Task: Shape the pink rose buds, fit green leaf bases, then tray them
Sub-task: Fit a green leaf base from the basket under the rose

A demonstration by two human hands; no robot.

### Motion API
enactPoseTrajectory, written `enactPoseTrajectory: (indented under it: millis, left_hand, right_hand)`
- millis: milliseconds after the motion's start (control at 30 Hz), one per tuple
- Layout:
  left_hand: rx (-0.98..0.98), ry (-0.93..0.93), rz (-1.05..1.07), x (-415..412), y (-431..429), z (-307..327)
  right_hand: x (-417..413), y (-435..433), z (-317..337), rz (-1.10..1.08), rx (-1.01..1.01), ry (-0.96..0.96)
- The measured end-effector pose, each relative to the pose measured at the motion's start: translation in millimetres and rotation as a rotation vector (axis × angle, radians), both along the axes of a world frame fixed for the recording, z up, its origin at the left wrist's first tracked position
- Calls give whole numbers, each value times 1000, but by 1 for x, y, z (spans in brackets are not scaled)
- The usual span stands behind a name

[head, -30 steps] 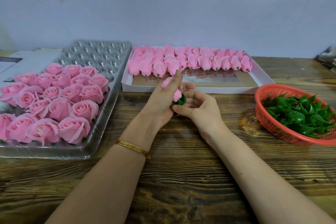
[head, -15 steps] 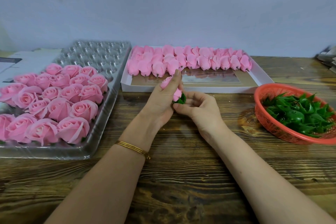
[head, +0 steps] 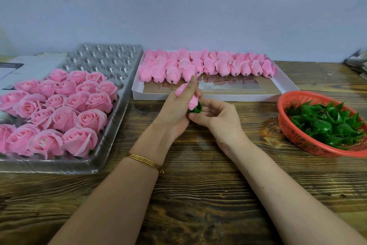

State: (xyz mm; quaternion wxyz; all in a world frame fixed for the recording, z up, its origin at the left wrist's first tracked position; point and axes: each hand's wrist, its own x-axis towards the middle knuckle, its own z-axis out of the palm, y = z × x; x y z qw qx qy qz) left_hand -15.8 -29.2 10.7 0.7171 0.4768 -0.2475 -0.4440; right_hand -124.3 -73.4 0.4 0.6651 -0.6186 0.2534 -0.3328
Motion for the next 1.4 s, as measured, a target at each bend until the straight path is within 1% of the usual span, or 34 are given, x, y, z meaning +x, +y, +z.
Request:
enactPoseTrajectory:
  millis: [167, 500, 733, 967, 1233, 1400]
  left_hand:
    - [5, 41, -11, 1, 1, 2]
    - [33, -5, 14, -1, 1, 3]
    - [33, -31, 19, -1, 2, 4]
    - [25, -25, 14, 0, 0, 2]
    - [2, -48, 22, 2, 0, 0]
    - [4, -52, 23, 3, -2, -2]
  right_hand:
    - [0, 1, 1, 3, 11, 2]
    - [0, 1, 2, 28, 75, 0]
    - [-2, -1, 6, 67, 267, -77]
    - [-3, -1, 9, 86, 365, -83]
    - [-3, 0, 9, 65, 353, -75]
    - [-4, 0, 8, 38, 294, -81]
